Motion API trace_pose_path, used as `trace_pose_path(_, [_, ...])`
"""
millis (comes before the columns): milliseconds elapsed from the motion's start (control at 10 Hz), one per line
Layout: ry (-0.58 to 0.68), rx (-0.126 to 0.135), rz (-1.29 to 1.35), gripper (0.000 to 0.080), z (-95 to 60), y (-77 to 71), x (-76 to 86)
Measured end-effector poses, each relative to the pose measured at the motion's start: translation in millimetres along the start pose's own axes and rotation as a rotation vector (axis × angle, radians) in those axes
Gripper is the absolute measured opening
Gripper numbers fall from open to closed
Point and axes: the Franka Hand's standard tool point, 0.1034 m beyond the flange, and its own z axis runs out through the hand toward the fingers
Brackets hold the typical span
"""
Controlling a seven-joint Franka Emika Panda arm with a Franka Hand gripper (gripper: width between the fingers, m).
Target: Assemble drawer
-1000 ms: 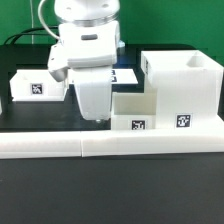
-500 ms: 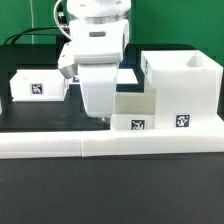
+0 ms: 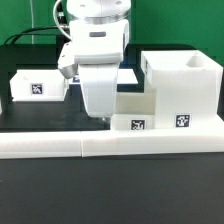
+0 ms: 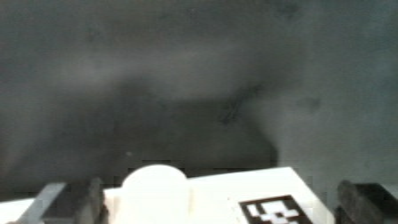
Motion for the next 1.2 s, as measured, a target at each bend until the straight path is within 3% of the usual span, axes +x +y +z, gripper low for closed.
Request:
trace_pose_path(300, [-0.053, 0.019, 0.053, 0.0649, -2.0, -0.1, 2.9])
trace_pose_path(800, [-0.078, 0.019, 0.072, 0.0649, -1.7, -0.7, -0.3])
trace_pose_path(1100, [-0.068, 0.032, -0.142, 0.0649, -0.7, -2.1, -29.4])
trace_pose_path(1200, [-0.074, 0.031, -0.158, 0.0649, -0.2, -2.4, -30.0])
